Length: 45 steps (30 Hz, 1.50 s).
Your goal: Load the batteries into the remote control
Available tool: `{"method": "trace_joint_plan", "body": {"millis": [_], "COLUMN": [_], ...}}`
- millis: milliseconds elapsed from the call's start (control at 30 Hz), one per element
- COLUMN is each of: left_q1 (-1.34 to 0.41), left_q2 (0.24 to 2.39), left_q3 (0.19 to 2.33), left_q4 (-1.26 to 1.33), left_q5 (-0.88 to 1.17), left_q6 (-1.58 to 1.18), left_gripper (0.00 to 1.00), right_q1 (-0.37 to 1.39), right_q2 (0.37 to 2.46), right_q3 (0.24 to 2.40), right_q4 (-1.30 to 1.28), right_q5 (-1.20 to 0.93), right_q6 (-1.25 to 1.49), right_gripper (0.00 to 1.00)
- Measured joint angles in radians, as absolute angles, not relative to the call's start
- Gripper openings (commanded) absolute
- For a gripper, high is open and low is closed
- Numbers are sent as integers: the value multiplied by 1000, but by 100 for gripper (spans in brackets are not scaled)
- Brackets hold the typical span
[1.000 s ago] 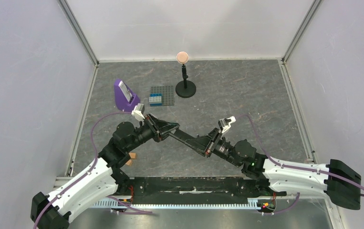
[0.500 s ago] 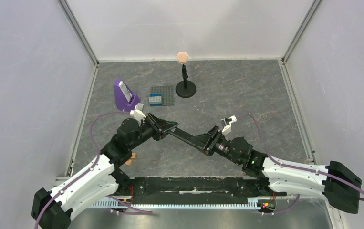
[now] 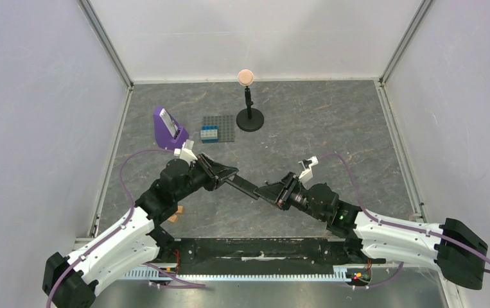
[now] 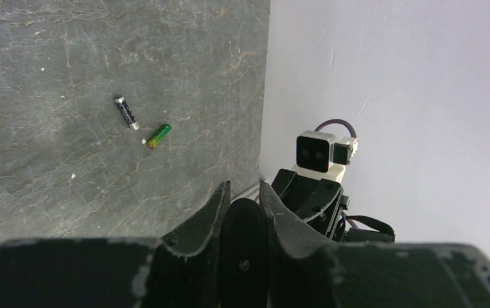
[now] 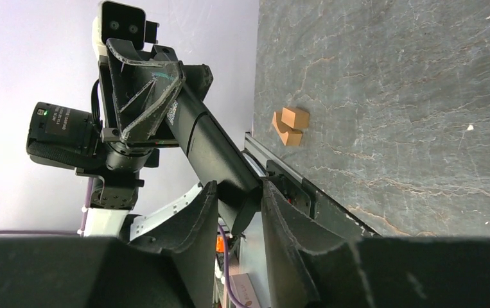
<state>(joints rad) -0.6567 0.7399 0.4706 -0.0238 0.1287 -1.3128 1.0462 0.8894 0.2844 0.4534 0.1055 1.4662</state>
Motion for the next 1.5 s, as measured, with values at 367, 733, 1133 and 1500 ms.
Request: {"method": "trace_joint_plan", "body": {"millis": [367, 733, 1133, 1500], "left_q1": [-657, -654, -654, -654], "left_q2": [740, 823, 871, 873], "left_q3": [513, 520, 530, 577], "left_q4": [-84, -118, -175, -171], "left_q5": [94, 2, -127, 245], "left_q6": [-1152, -955, -829, -536], "left_gripper": [2, 2, 2, 2], "right_q1": [1039, 1008, 871, 595], "right_q2": [868, 916, 884, 1028], "right_q3": [285, 286, 340, 444], "right_q4": [423, 428, 371, 130], "right_q5": [84, 75, 95, 76], "right_q6": [1466, 1485, 1344, 942], "right_gripper": [24, 14, 0, 0]}}
